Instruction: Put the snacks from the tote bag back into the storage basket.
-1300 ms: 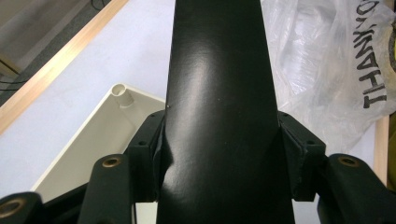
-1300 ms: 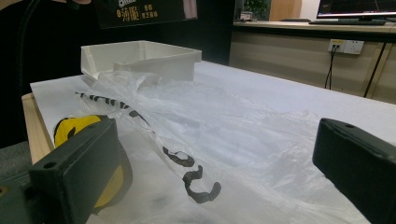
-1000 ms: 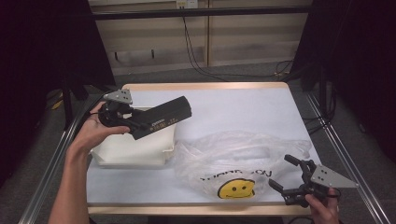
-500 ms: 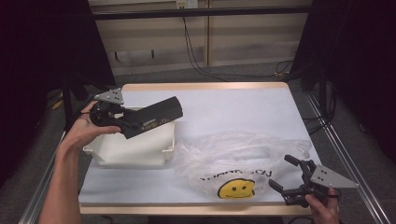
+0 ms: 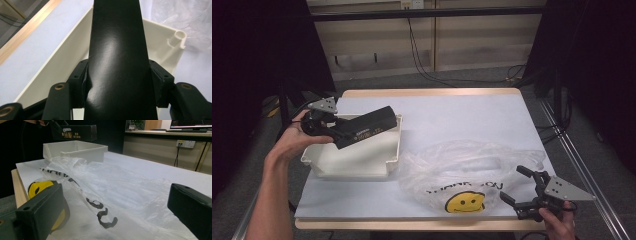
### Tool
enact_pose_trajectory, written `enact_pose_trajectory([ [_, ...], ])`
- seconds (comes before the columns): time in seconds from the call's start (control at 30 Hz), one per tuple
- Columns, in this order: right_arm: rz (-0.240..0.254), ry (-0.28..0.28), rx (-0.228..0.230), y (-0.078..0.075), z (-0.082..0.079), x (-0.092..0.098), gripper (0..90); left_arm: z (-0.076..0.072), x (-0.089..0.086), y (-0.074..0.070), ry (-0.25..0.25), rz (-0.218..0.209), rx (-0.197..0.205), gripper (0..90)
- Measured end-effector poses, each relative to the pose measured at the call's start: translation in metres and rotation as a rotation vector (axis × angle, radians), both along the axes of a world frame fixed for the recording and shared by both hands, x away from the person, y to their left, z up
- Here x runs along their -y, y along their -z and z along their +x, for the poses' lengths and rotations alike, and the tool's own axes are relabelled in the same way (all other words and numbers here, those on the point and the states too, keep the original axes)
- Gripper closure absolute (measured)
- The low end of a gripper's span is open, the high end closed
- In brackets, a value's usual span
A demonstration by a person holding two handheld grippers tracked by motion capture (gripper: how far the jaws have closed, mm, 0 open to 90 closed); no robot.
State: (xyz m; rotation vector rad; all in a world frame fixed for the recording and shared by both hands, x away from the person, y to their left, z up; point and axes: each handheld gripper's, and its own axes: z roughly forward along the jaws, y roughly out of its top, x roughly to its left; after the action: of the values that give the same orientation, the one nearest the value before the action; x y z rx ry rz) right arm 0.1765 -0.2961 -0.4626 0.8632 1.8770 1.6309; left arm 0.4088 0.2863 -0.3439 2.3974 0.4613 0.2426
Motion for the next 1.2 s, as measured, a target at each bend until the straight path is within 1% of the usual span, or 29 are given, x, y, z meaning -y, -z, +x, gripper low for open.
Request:
enact_pose_trajectory([
  [0.03, -0.001, 0.001, 0.001, 0.0, 0.0, 0.0, 0.3, 0.001, -0.001, 0.002, 0.0, -0.006, -0.007, 42.8],
  [0.17, -0.005, 0.003, 0.003, 0.0, 0.0, 0.0, 0.2, 0.005, -0.004, 0.012, -0.011, 0.009, -0.016, 42.8],
  [0.2, -0.004, 0.002, 0.0, 0.0, 0.0, 0.0, 0.2, 0.005, -0.003, 0.014, -0.014, 0.015, -0.01, 42.8],
  [0.23, -0.004, 0.001, -0.001, 0.0, 0.0, 0.0, 0.2, 0.005, -0.002, 0.015, -0.005, 0.027, -0.009, 42.8],
  [0.33, -0.005, 0.002, -0.001, 0.0, 0.001, 0.0, 0.2, 0.007, 0.003, 0.019, 0.023, 0.044, -0.019, 42.8],
  [0.37, -0.004, 0.001, -0.001, 0.0, 0.001, 0.0, 0.2, 0.008, 0.004, 0.02, 0.016, 0.062, -0.023, 42.8],
  [0.4, -0.004, 0.0, -0.001, 0.0, 0.001, 0.0, 0.2, 0.008, 0.004, 0.022, 0.007, 0.068, -0.023, 42.8],
  [0.53, -0.002, -0.005, -0.007, 0.0, 0.0, 0.0, 0.1, 0.011, 0.001, 0.027, 0.016, 0.067, -0.03, 42.8],
  [0.57, -0.003, -0.006, -0.006, 0.0, 0.0, 0.0, 0.1, 0.012, 0.002, 0.03, 0.007, 0.065, -0.041, 42.8],
  [0.63, -0.003, -0.007, -0.008, 0.001, 0.0, -0.001, 0.1, 0.013, 0.004, 0.033, 0.004, 0.1, -0.043, 42.8],
  [0.7, -0.008, -0.011, -0.012, 0.001, 0.0, -0.002, 0.0, 0.014, 0.004, 0.036, 0.003, 0.083, -0.04, 42.8],
  [0.77, -0.011, -0.016, -0.011, 0.001, 0.0, -0.003, 0.0, 0.015, 0.004, 0.039, -0.003, 0.094, -0.033, 42.8],
  [0.83, -0.012, -0.018, -0.01, 0.001, -0.001, -0.003, 0.0, 0.016, 0.003, 0.042, 0.004, 0.095, -0.049, 42.8],
  [0.87, -0.011, -0.018, -0.011, 0.001, 0.0, -0.003, 0.0, 0.017, 0.003, 0.044, 0.0, 0.089, -0.052, 42.8],
  [1.0, -0.013, -0.018, -0.013, 0.001, 0.0, -0.002, 0.0, 0.019, 0.001, 0.052, -0.017, 0.093, -0.064, 42.8],
  [1.07, -0.011, -0.017, -0.012, 0.001, 0.0, -0.002, 0.0, 0.019, 0.003, 0.055, -0.004, 0.091, -0.072, 42.8],
  [1.1, -0.012, -0.016, -0.013, 0.001, 0.0, -0.002, 0.0, 0.02, 0.004, 0.056, 0.002, 0.101, -0.072, 42.8],
  [1.13, -0.011, -0.016, -0.013, 0.001, 0.0, -0.003, 0.0, 0.02, 0.006, 0.057, 0.003, 0.108, -0.08, 42.8],
  [1.2, -0.012, -0.019, -0.014, 0.001, 0.0, -0.003, 0.0, 0.022, 0.008, 0.06, 0.005, 0.103, -0.076, 42.8],
])
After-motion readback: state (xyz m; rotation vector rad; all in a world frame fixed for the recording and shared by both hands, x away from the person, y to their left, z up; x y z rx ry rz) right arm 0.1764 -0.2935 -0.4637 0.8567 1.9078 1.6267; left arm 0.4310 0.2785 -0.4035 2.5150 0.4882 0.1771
